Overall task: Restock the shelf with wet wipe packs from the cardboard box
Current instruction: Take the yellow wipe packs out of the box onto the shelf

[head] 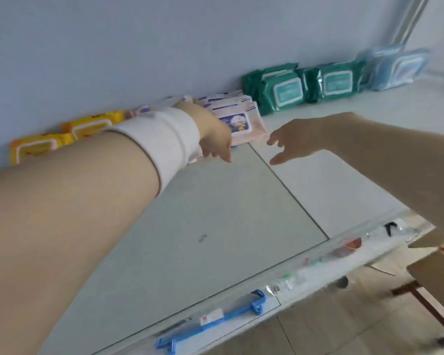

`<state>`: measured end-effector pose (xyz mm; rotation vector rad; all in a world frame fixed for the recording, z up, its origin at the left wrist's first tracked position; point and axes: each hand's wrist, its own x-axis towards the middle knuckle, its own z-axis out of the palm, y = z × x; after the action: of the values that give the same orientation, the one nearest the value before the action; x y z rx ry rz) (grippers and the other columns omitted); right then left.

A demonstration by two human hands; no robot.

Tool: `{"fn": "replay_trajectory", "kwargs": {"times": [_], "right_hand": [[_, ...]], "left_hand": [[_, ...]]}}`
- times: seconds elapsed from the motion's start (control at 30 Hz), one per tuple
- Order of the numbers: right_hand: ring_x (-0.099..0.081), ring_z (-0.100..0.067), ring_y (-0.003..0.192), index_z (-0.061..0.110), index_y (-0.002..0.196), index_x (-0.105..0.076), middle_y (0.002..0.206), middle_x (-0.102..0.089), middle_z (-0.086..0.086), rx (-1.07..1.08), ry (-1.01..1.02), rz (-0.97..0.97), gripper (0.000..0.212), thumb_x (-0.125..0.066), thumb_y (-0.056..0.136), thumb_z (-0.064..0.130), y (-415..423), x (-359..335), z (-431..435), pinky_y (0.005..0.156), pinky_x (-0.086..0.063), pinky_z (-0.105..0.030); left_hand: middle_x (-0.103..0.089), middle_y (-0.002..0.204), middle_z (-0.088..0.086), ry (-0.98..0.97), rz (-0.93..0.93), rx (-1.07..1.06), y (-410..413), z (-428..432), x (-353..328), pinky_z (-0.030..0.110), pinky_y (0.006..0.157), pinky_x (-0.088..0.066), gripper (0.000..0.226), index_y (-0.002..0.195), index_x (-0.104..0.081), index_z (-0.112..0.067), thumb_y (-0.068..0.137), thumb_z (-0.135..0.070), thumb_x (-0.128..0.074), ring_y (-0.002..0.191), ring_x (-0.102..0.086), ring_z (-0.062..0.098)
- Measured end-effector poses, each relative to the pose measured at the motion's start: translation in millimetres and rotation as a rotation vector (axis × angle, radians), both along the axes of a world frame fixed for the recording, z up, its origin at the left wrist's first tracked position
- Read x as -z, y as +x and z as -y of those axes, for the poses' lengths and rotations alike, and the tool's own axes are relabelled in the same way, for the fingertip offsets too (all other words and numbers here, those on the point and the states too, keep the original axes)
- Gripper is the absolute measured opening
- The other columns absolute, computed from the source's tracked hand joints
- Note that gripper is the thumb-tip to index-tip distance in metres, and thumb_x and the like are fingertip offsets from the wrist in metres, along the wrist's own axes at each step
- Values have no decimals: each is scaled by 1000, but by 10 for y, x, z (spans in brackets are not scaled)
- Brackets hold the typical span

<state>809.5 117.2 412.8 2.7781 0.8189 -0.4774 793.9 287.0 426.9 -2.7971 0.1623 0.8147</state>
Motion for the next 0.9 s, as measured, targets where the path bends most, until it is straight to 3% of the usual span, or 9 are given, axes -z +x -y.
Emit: {"fn": "replay_trajectory", "kwargs": {"times": [0.1,0.27,0.43,0.63,0.83,0.9], "right_hand": [[-34,-22,134,17,143,-30,146,-37,-1,175,18,-43,63,-48,91,47,-106,59,1246,109,-27,-34],[-37,-24,132,12,142,-33,145,-39,-4,450,-18,-92,62,-43,93,48,-330,211,3086,108,-29,-33],[-48,-25,122,7,138,-41,138,-47,-9,690,-42,-164,58,-44,93,45,-552,485,4598,100,-37,-31],[-42,-23,128,14,142,-33,143,-43,-6,965,-32,-231,60,-46,92,45,-472,918,6047,104,-33,-30],[-53,-26,117,11,132,-48,130,-55,-8,1160,-6,-407,52,-49,91,44,-390,1649,6891,93,-42,-29],[-56,-25,113,14,130,-49,127,-57,-6,1222,98,-464,49,-51,90,43,-380,1981,7030,87,-44,-29]], "left_hand": [[-58,75,-14,-77,-34,167,170,1269,59,37,99,-43,45,124,-55,-20,90,-48,-48,96,-62,17],[-55,74,-14,-134,-28,478,359,3247,186,29,86,-42,44,124,-54,-21,91,-48,-47,87,-57,15],[-61,117,1,-107,-87,778,467,4884,566,36,94,-45,47,127,-52,-19,91,-50,-44,104,-59,22],[-52,133,3,32,-104,1001,909,6334,1087,47,100,-41,50,132,-47,-19,93,-50,-41,120,-50,27],[-59,102,3,131,-257,1145,1274,7186,1829,39,88,-51,37,119,-55,-12,94,-39,-44,97,-59,24],[-59,105,3,129,-316,1130,1427,7413,2136,37,87,-50,36,120,-54,-14,94,-36,-44,95,-58,24]]}}
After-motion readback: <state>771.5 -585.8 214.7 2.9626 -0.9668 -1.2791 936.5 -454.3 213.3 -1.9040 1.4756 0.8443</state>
